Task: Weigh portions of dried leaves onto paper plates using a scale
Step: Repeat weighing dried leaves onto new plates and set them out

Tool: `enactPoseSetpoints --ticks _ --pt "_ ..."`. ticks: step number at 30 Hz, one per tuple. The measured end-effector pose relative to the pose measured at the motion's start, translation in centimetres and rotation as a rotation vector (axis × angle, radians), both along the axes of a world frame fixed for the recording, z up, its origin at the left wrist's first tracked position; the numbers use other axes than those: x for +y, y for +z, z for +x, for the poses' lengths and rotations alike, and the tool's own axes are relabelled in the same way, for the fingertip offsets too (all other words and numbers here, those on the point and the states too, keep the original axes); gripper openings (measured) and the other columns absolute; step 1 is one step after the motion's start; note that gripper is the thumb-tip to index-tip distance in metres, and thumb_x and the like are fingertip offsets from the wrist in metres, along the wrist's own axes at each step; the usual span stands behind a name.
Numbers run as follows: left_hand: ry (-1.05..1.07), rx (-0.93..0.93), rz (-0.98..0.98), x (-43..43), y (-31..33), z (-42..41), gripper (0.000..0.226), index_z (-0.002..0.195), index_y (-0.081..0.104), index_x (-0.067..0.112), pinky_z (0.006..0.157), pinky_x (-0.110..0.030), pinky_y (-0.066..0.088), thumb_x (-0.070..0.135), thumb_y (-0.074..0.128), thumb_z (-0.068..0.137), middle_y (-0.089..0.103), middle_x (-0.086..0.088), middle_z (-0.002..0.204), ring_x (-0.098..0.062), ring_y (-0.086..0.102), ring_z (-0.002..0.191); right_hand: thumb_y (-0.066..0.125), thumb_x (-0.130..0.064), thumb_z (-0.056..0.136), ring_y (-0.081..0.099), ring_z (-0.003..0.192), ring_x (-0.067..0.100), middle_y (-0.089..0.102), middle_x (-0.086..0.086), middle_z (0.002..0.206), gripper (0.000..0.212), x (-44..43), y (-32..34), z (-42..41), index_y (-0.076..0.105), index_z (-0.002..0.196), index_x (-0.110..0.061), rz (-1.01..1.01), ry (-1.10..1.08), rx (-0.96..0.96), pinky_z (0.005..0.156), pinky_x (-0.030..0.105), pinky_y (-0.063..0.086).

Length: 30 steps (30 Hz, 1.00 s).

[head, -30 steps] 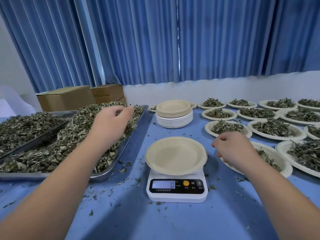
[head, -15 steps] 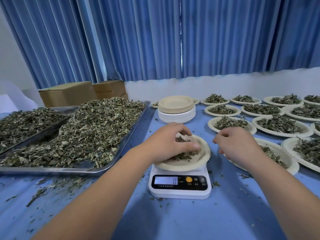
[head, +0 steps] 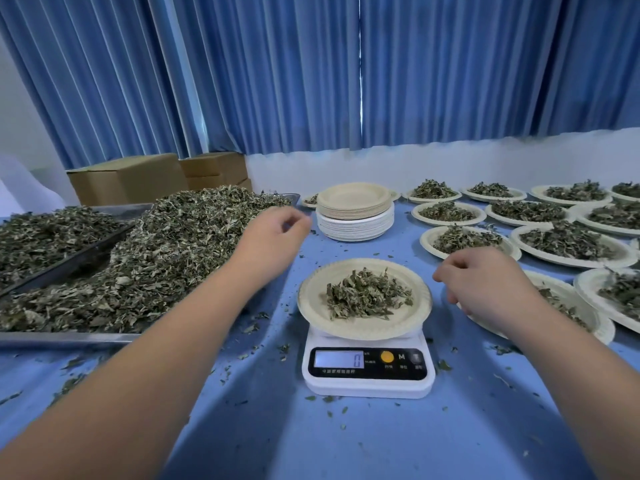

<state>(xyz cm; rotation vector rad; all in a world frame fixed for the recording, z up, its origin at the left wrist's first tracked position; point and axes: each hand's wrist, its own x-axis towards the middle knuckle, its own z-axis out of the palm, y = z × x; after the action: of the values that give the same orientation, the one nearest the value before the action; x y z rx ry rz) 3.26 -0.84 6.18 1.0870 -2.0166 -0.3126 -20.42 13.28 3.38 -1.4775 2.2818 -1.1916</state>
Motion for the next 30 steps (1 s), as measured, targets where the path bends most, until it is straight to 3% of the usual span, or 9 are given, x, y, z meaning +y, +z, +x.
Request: enactPoseSetpoints --ticks 2,4,6,9,12,16,22,27,30 --pt "0.125 -0.208 0.024 -2.2 -0.5 1.9 0.025 0.108 0.067 0.024 0.077 -0.027 0.037 0.039 0.049 0.097 0.059 0.000 0.107 -0.015 0.055 0.094 0.049 -0.011 0.085 0.046 0.052 0.023 0.068 0.016 0.068 0.024 0.0 0.0 0.0 0.067 0.087 0.005 0.001 0.002 0.000 0.054 0.029 0.040" --pt "0.198 -0.526 0.149 -3.9 -1.2 4.0 0.048 0.132 0.055 0.023 0.102 -0.038 0.037 0.052 0.036 0.099 0.049 -0.011 0.134 -0.029 0.048 0.123 0.049 -0.012 0.085 0.045 0.052 0.023 0.068 0.017 0.069 0.024 -0.1 -0.1 0.0 0.068 0.086 0.003 0.000 0.009 -0.008 0.054 0.030 0.039" --pt "0.180 -0.708 0.348 -4.4 -1.7 6.1 0.074 0.150 0.033 0.025 0.118 -0.050 0.018 0.068 0.016 0.092 0.024 -0.011 0.158 -0.030 0.024 0.145 0.051 -0.013 0.085 0.045 0.052 0.022 0.068 0.015 0.067 0.023 -0.1 -0.1 -0.1 0.068 0.084 0.002 -0.002 0.013 -0.007 0.055 0.030 0.040" --pt "0.117 -0.707 0.620 -4.1 -1.9 8.2 0.099 0.152 0.028 0.024 0.118 -0.047 0.011 0.079 0.004 0.074 0.019 -0.006 0.161 -0.027 0.019 0.147 0.051 -0.013 0.085 0.046 0.052 0.022 0.068 0.013 0.065 0.022 -0.2 -0.1 -0.2 0.068 0.083 0.002 0.001 0.017 -0.004 0.055 0.030 0.041" --pt "0.145 -0.784 0.468 -4.1 -1.7 9.3 0.097 0.147 0.040 0.024 0.116 -0.044 0.022 0.080 0.008 0.074 0.035 -0.006 0.154 -0.027 0.035 0.141 0.050 -0.013 0.085 0.045 0.053 0.022 0.068 0.016 0.069 0.023 -0.3 -0.2 -0.1 0.067 0.086 0.003 0.008 0.021 -0.002 0.055 0.031 0.040" --pt "0.149 -0.700 0.312 -3.2 -1.2 10.0 0.089 0.145 0.043 0.023 0.113 -0.043 0.028 0.075 0.014 0.078 0.042 -0.008 0.151 -0.027 0.041 0.136 0.050 -0.012 0.086 0.041 0.053 0.021 0.066 0.022 0.077 0.024 -0.3 -0.3 -0.1 0.066 0.089 0.006 0.007 0.031 0.002 0.054 0.030 0.036" --pt "0.053 -0.759 0.619 -0.6 -2.4 11.7 0.088 0.151 0.027 0.035 0.118 -0.042 0.011 0.076 0.001 0.078 0.021 0.005 0.160 -0.019 0.020 0.147 0.050 -0.010 0.086 0.041 0.051 0.021 0.067 0.020 0.073 0.022 0.1 -0.1 0.2 0.067 0.087 0.005 0.019 0.045 -0.018 0.052 0.029 0.036" --pt "0.044 -0.607 0.714 1.7 -1.8 12.4 0.079 0.129 0.046 0.049 0.117 -0.041 0.016 0.083 0.004 0.072 0.034 0.008 0.154 -0.017 0.031 0.141 0.049 -0.010 0.084 0.046 0.049 0.020 0.067 0.008 0.060 0.023 0.3 0.1 0.4 0.069 0.084 0.001 0.025 0.032 -0.020 0.050 0.026 0.038" --pt "0.016 -0.683 0.626 2.7 -1.6 12.2 0.090 0.145 0.039 0.036 0.115 -0.036 0.019 0.082 0.007 0.074 0.035 0.010 0.154 -0.014 0.034 0.139 0.049 -0.010 0.084 0.047 0.053 0.022 0.067 0.013 0.065 0.024 0.3 0.1 0.5 0.069 0.084 0.002 0.025 0.033 -0.011 0.053 0.029 0.039"
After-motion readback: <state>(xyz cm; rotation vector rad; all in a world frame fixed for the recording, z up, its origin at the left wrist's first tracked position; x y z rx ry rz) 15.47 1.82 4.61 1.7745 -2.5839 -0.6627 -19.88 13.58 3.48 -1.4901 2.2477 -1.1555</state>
